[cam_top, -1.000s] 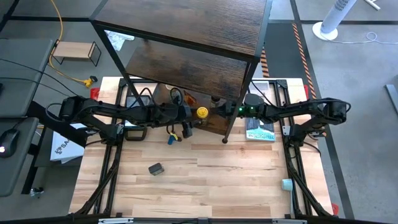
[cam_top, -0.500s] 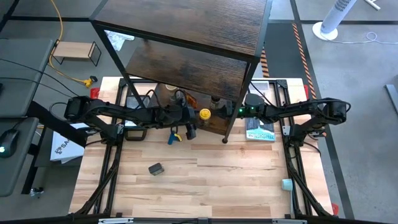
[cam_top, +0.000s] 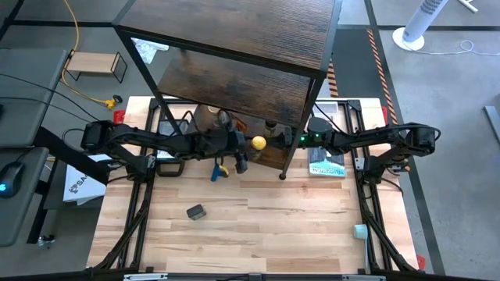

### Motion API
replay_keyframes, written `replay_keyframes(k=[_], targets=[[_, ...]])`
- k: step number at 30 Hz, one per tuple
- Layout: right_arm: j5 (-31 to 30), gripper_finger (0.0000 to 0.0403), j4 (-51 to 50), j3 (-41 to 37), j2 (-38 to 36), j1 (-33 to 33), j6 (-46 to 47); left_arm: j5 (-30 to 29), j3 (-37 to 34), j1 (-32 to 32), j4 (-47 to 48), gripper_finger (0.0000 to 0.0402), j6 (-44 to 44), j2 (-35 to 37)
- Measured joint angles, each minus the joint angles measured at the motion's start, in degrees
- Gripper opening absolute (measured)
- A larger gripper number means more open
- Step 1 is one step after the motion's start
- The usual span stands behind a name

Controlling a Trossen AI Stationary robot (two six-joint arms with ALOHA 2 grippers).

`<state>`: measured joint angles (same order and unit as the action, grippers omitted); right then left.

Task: Shelf spices
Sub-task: Remove the yellow seasoning can from the shelf

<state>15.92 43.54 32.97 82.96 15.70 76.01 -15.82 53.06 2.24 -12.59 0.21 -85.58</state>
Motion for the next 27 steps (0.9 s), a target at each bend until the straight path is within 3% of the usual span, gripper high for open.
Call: replay_keyframes(k=[20,27], targets=[[1.09,0.0000,0.99,0.00,0.00,-0.02,0.04,-1.29,0.00,-0.05,-6.92,0.0245,-2.74,-5.60],[1.92,0.0000,2.43,0.00,-0.02,0.77,-0.75,-1.42,0.00,-0.07,-3.74,0.0199,-3.61,-3.12]])
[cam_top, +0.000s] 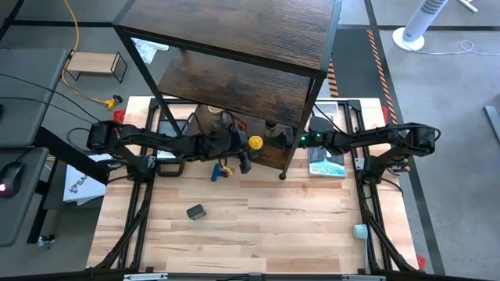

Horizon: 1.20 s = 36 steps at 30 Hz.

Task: Shelf spices
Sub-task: Remove the yellow seasoning can from the shelf

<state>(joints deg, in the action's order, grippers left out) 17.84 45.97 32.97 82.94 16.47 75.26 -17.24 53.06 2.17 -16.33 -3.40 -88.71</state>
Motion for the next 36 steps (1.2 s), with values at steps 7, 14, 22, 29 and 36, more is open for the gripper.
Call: replay_keyframes(k=[7,14,22,29,36], targets=[[5.65,0.0000,2.03,0.00,-0.04,2.79,-0.78,0.03,0.00,-1.13,10.84,0.0199,-1.88,7.57],[13.04,0.0000,1.90,0.00,-2.78,5.60,-4.60,0.59,0.00,-9.39,34.45,0.0199,-14.08,22.30],[19.95,0.0000,0.52,0.00,-9.27,8.07,-6.37,-17.74,-5.92,-32.16,39.90,0.0199,-43.47,28.53],[21.44,0.0000,-4.90,0.00,-16.83,8.15,-8.66,-41.20,-8.66,-43.01,51.11,0.0199,-65.34,26.11],[20.99,0.0000,-12.81,0.00,-25.55,5.17,-10.61,-33.61,-9.31,-43.46,61.40,0.0199,-76.75,18.86]])
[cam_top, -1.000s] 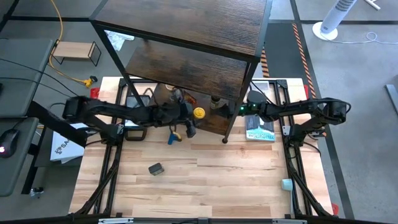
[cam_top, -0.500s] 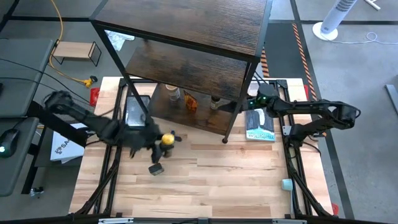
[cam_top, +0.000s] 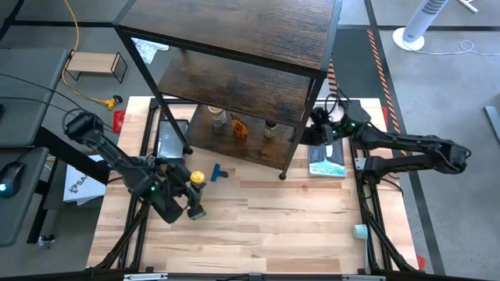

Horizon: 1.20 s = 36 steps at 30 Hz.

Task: Shelf spices
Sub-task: Remove the yellow seasoning can from the shelf

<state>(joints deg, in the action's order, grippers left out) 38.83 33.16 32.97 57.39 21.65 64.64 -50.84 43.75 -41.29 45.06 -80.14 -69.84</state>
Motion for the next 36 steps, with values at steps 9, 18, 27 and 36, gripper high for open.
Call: replay_keyframes(k=[9,18,27,36], targets=[[-14.18,0.0000,-17.06,0.00,-11.17,-7.87,-7.97,0.04,0.00,-4.05,0.31,0.0199,-13.40,-7.49],[-19.18,0.0000,-20.93,0.00,-13.28,-11.31,-9.64,1.58,0.02,-5.82,-4.60,0.0201,-23.18,-14.36],[-19.36,0.0000,-20.93,0.00,-13.18,-11.32,-10.95,5.55,0.15,-5.82,-8.61,0.0312,-23.25,-14.40],[-19.36,0.0000,-20.97,0.00,-13.16,-11.30,-11.68,11.10,0.15,-6.18,-15.22,0.0322,-24.89,-14.25]])
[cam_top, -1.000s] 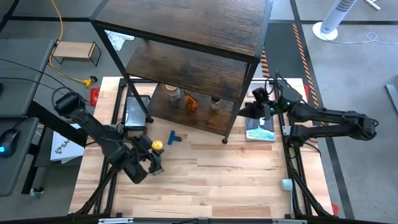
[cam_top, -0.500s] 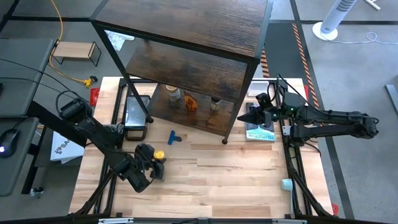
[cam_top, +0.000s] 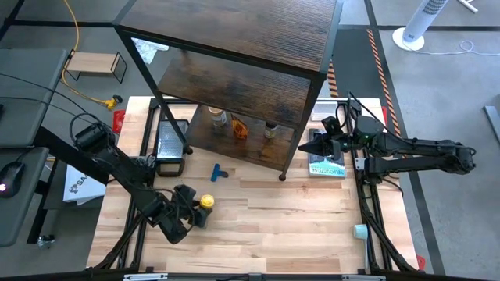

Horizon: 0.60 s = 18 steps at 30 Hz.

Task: Shelf spices
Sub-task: Remove the yellow seasoning can from the shelf

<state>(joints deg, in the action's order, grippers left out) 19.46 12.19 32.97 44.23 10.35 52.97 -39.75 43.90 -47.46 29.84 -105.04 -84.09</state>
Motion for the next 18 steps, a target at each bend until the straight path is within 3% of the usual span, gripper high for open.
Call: replay_keyframes(k=[18], targets=[[0.54,0.0000,-0.48,0.00,0.00,0.15,-0.98,0.70,1.36,-4.41,-0.03,0.0323,-5.25,0.14]])
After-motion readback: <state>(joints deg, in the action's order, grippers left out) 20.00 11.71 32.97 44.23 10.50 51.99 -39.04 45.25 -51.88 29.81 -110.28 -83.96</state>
